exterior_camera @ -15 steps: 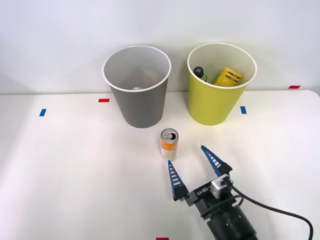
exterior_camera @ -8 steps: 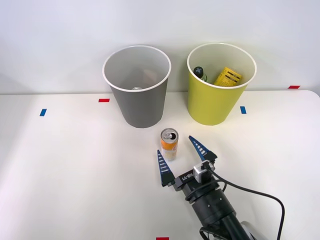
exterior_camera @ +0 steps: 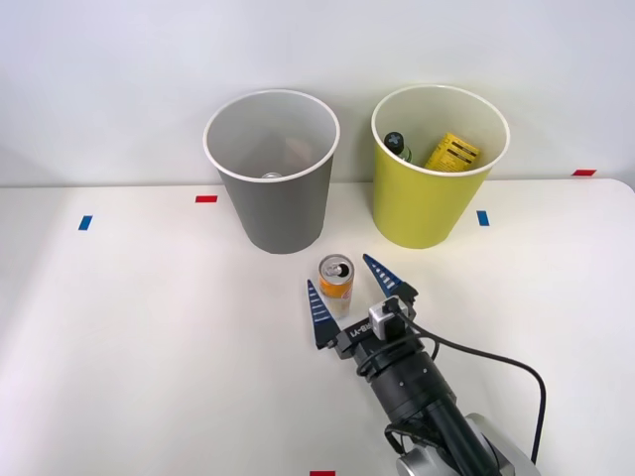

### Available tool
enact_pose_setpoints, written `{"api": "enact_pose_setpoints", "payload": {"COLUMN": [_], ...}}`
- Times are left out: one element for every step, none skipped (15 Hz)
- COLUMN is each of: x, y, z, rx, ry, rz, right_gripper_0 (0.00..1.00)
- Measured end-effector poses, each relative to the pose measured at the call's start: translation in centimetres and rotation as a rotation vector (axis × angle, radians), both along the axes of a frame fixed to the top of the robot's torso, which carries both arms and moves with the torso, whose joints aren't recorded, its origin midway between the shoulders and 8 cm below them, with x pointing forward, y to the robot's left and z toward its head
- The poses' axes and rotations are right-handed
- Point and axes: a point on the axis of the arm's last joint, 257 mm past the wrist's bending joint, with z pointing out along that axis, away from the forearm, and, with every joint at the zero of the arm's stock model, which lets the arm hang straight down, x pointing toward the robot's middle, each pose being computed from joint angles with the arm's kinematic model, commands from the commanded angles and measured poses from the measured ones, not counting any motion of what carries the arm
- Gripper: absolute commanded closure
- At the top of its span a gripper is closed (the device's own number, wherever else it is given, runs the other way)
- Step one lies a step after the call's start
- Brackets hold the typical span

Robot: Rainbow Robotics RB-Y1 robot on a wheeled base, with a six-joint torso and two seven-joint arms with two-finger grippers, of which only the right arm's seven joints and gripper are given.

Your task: Put cans in the gray bin, plastic bottles in the light green bin

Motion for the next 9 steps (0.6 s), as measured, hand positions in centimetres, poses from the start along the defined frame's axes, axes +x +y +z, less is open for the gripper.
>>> {"api": "enact_pose_setpoints", "payload": {"x": [-0.01, -0.02, -0.02, -0.02, -0.03, -0.06, -0.07, -0.05, -0.01], "y": [-0.01, 0.01, 0.01, 0.02, 0.02, 0.07, 0.16, 0.24, 0.24], "z": [-0.05, -0.04, -0.02, -0.02, -0.03, -0.05, -0.01, 0.07, 0.13], "rx": [-0.008, -0.013, -0.016, -0.018, -0.019, -0.020, -0.020, -0.019, -0.017], "ry": [-0.003, -0.006, -0.008, -0.009, -0.009, -0.009, -0.010, -0.011, -0.012], "rz": [-0.001, -0.001, -0.002, -0.002, -0.002, -0.002, -0.002, -0.002, -0.004], "right_gripper_0": [1.00, 1.00, 1.00, 1.00, 1.00, 1.00, 1.00, 1.00, 1.00]}}
